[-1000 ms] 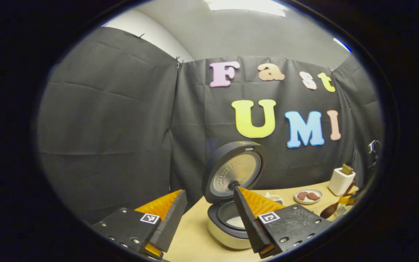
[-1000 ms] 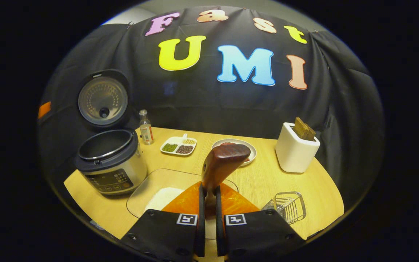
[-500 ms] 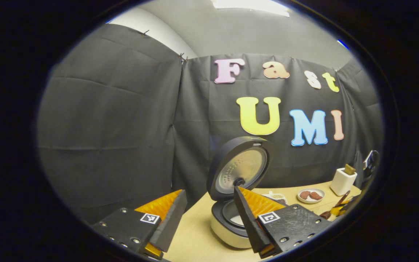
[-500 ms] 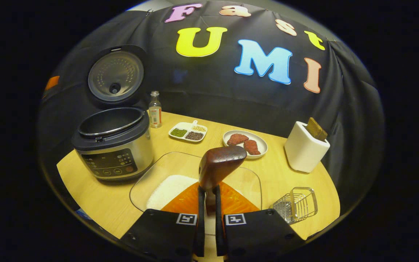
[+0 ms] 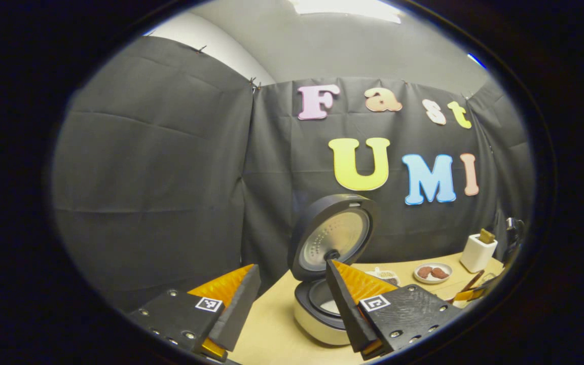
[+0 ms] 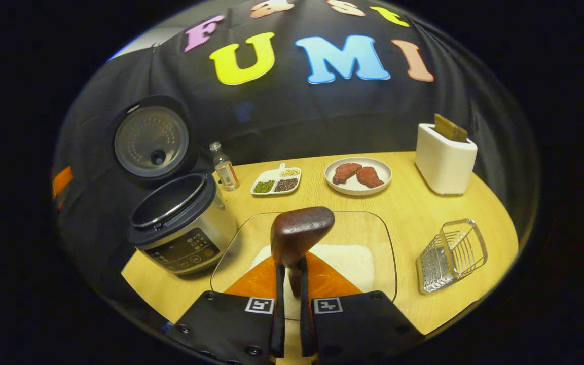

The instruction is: Close the left gripper, press the button to open the rice cooker; take a wooden spoon from the chopstick holder with the right hand, scoop a spoonful of rice and pour it into the rice cooker, then put the wooden spoon back into the chopstick holder.

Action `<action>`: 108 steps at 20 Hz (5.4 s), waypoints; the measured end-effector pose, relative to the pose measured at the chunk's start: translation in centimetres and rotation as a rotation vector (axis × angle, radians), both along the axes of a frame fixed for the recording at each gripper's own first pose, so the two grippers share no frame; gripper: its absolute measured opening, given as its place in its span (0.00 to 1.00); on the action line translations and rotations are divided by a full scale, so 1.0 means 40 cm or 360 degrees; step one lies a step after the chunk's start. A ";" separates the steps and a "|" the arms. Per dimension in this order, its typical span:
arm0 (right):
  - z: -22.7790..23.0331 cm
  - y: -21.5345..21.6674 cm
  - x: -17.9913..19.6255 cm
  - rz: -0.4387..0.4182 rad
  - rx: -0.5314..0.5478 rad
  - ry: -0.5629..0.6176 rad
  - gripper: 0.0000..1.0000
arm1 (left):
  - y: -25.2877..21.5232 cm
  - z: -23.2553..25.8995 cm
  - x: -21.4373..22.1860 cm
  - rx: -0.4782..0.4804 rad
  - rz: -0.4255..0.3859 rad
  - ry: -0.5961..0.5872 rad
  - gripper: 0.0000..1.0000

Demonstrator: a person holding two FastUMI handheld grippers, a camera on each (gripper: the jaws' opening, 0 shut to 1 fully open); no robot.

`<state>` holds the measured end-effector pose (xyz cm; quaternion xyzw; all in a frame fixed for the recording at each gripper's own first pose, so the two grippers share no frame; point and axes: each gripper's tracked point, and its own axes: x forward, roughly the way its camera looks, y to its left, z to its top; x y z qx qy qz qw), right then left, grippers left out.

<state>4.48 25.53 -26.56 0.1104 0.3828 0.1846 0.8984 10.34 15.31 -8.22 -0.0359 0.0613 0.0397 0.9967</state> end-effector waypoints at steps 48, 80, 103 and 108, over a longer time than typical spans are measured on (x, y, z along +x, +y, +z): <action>0.280 0.517 0.148 0.0155 0.1116 0.0265 0.14 | 0.254 -0.036 -0.177 0.0046 0.0348 0.0036 0.83; 0.272 0.618 0.175 0.0858 -0.0246 -0.1190 0.13 | 0.244 -0.082 -0.122 0.0099 0.0317 0.0113 0.82; 0.443 0.248 0.231 0.0239 0.0248 -0.0835 0.10 | 0.003 0.036 -0.040 0.0031 0.0028 -0.0043 0.82; 0.425 0.070 0.244 0.0056 0.0197 -0.0797 0.14 | -0.093 0.070 -0.035 0.0015 -0.0070 -0.0074 0.82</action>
